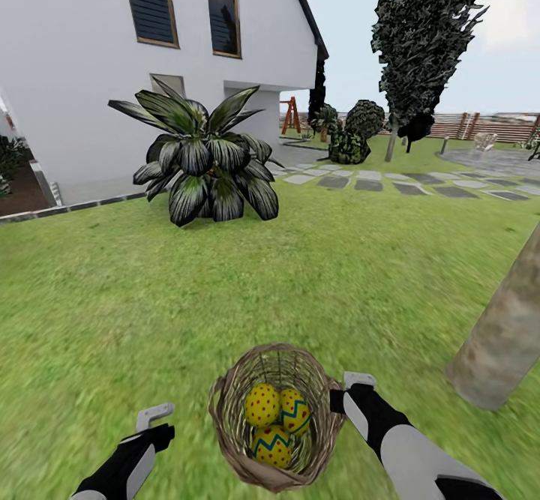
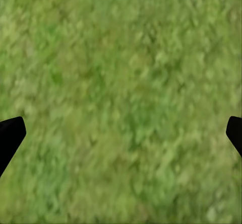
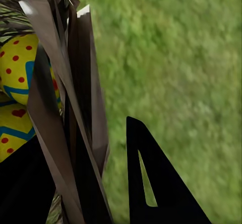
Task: Take the three Easter eggs out of the wicker basket on the lawn in the garden, then place them on the lawn next to a single tree (choose any tree) so that all three eggs are next to the same tree and none are left in the basket.
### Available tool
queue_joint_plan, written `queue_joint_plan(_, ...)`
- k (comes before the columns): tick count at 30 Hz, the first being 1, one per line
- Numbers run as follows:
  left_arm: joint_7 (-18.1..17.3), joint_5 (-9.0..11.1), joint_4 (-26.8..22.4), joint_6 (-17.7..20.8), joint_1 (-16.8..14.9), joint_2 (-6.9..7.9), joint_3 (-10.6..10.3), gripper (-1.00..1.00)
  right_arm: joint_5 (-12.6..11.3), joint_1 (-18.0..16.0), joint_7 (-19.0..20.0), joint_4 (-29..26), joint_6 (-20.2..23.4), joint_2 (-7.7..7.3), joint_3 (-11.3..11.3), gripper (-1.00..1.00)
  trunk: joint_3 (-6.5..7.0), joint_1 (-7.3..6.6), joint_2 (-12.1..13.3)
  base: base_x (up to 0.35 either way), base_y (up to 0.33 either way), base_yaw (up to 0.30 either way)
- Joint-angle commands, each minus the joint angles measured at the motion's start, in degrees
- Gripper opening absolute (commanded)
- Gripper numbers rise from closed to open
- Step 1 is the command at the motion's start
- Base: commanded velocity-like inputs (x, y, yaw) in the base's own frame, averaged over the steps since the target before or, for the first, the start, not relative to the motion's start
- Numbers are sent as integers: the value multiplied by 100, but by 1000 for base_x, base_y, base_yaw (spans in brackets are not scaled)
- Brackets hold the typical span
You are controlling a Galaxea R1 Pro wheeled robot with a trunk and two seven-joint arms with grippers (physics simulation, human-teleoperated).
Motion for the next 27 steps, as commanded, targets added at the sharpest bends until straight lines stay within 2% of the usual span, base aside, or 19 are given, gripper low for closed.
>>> queue_joint_plan(1, 20, 57, -14, 28, -1, 0, -4, 100, -23, -2, -16, -14, 24, 6, -38, -100, -26, 23, -47, 0, 0, 0)
queue_joint_plan(27, 25, 61, -17, 28, -1, 0, -4, 100, -23, -3, -16, -14, 24, 2, -45, -100, -492, 594, -1090, 0, 0, 0)
